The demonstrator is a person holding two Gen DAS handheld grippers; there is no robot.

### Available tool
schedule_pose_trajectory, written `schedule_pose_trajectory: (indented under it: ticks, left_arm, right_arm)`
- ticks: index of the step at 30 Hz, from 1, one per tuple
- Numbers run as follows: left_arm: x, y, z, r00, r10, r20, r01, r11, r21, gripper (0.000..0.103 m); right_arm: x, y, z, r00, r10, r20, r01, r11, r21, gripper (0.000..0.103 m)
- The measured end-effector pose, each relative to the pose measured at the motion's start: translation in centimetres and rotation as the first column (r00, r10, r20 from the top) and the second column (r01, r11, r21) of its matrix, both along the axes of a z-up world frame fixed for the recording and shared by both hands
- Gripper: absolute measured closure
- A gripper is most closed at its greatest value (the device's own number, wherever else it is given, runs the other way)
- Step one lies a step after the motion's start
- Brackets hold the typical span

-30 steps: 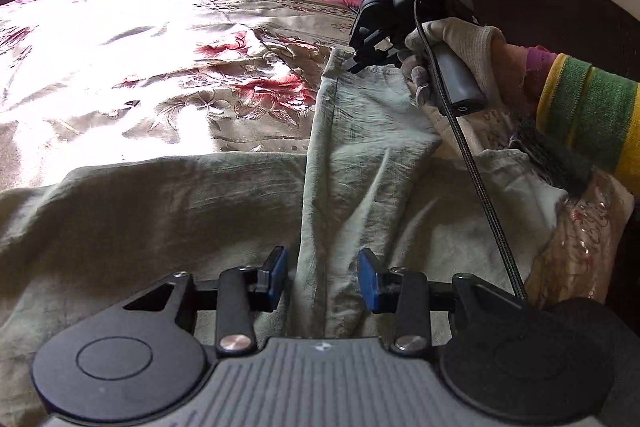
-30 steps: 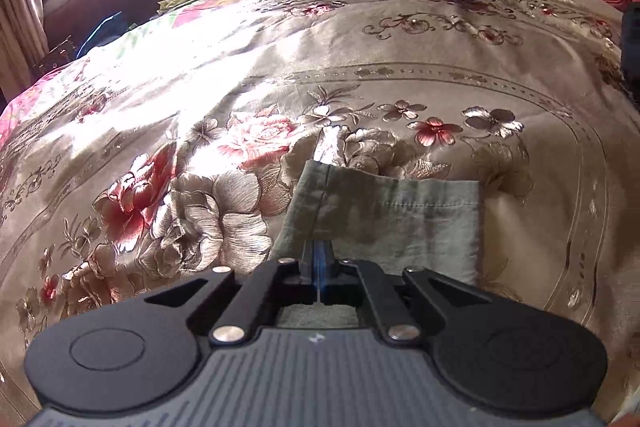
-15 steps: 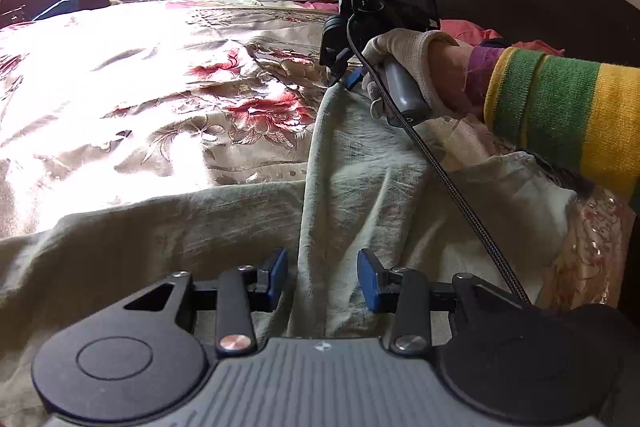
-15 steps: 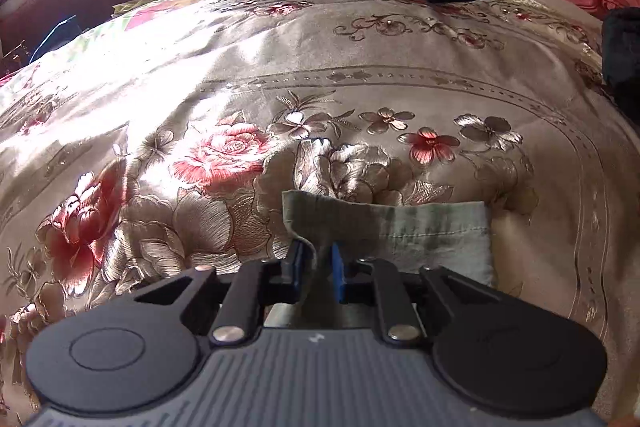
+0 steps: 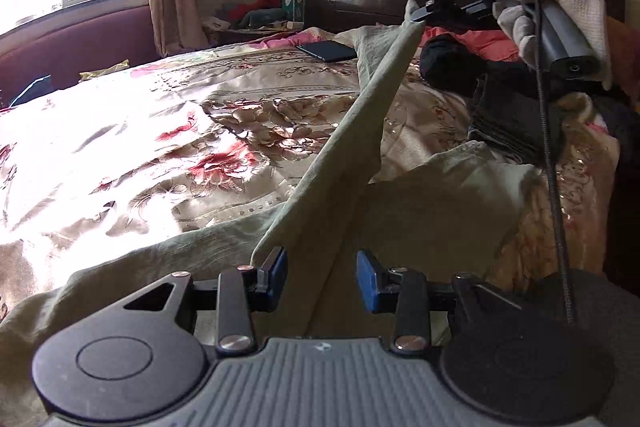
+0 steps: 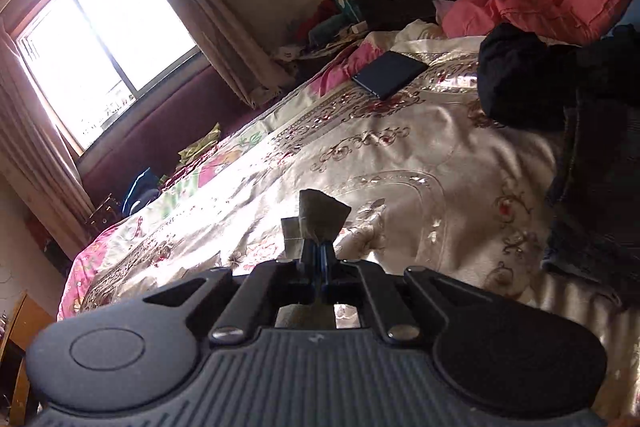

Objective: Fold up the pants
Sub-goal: 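Lay the hem down beside the dark folded garment with the right gripper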

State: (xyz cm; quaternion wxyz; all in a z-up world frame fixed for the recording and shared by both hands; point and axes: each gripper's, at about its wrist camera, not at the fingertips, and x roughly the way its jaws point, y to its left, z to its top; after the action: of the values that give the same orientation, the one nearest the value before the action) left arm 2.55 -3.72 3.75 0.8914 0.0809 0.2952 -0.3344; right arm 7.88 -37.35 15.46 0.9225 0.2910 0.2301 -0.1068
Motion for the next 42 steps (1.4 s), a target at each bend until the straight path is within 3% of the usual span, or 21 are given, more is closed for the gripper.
schedule_pose_trajectory:
  ticks: [3, 6, 8, 10, 12, 19, 23, 27, 29, 30, 37, 39, 42]
  left_arm:
    - [-1.5, -1.5, -0.3, 0.999, -0.050, -0.013, 0.050, 0.998, 0.023, 0.053]
    - [-2.9, -3.3, -1.2, 0.996, -0.087, -0.020, 0.089, 0.992, 0.093, 0.052]
    - [-3.5, -4.3, -1.7, 0.995, -0.102, -0.014, 0.103, 0.983, 0.155, 0.052]
    - [-4.2, -5.0, -1.9, 0.994, -0.111, -0.009, 0.110, 0.971, 0.212, 0.052]
    - [-4.5, -5.3, -2.0, 0.994, -0.111, -0.020, 0.112, 0.966, 0.232, 0.051]
    - [-4.4, -6.9, -2.4, 0.993, -0.111, -0.028, 0.114, 0.957, 0.266, 0.050]
    - [-4.3, -7.8, -2.8, 0.991, -0.132, -0.025, 0.134, 0.951, 0.280, 0.050]
    - [-4.1, -8.3, -3.4, 0.988, -0.150, -0.022, 0.150, 0.944, 0.295, 0.050]
    - [-3.8, -8.4, -3.7, 0.988, -0.150, -0.024, 0.151, 0.944, 0.295, 0.049]
    - [-3.6, -8.5, -3.8, 0.988, -0.151, -0.026, 0.152, 0.943, 0.296, 0.049]
    - [-4.2, -7.1, -1.9, 0.991, -0.135, 0.022, 0.126, 0.959, 0.252, 0.050]
    - [-4.5, -6.9, -1.8, 0.990, -0.138, 0.026, 0.127, 0.959, 0.253, 0.050]
    - [-4.4, -6.9, -3.1, 0.991, -0.134, 0.002, 0.127, 0.945, 0.300, 0.050]
  right_arm:
    - [-6.1, -3.7, -2.6, 0.994, -0.104, -0.047, 0.105, 0.994, 0.019, 0.101]
    - [-8.4, -7.1, -8.8, 0.971, -0.169, -0.167, 0.185, 0.979, 0.082, 0.096]
    - [-9.4, -8.9, -12.6, 0.955, -0.198, -0.223, 0.239, 0.955, 0.178, 0.093]
    - [-10.4, -9.7, -14.9, 0.954, -0.209, -0.217, 0.262, 0.929, 0.259, 0.093]
    - [-11.0, -9.9, -15.9, 0.956, -0.202, -0.214, 0.259, 0.924, 0.281, 0.093]
    - [-11.4, -11.1, -16.6, 0.972, -0.174, -0.159, 0.219, 0.915, 0.339, 0.085]
    - [-11.4, -11.4, -16.9, 0.974, -0.161, -0.162, 0.209, 0.915, 0.346, 0.085]
    - [-10.5, -11.5, -17.3, 0.976, -0.137, -0.171, 0.190, 0.915, 0.356, 0.077]
    - [-10.2, -11.3, -17.3, 0.973, -0.140, -0.181, 0.197, 0.915, 0.353, 0.087]
    - [-10.1, -11.3, -17.1, 0.973, -0.141, -0.182, 0.198, 0.915, 0.350, 0.100]
    - [-13.8, -11.2, -12.9, 0.987, -0.163, -0.002, 0.150, 0.902, 0.405, 0.100]
    - [-13.8, -11.1, -13.3, 0.986, -0.164, -0.033, 0.164, 0.914, 0.370, 0.100]
    - [-12.5, -11.6, -16.5, 0.968, -0.168, -0.184, 0.226, 0.903, 0.364, 0.100]
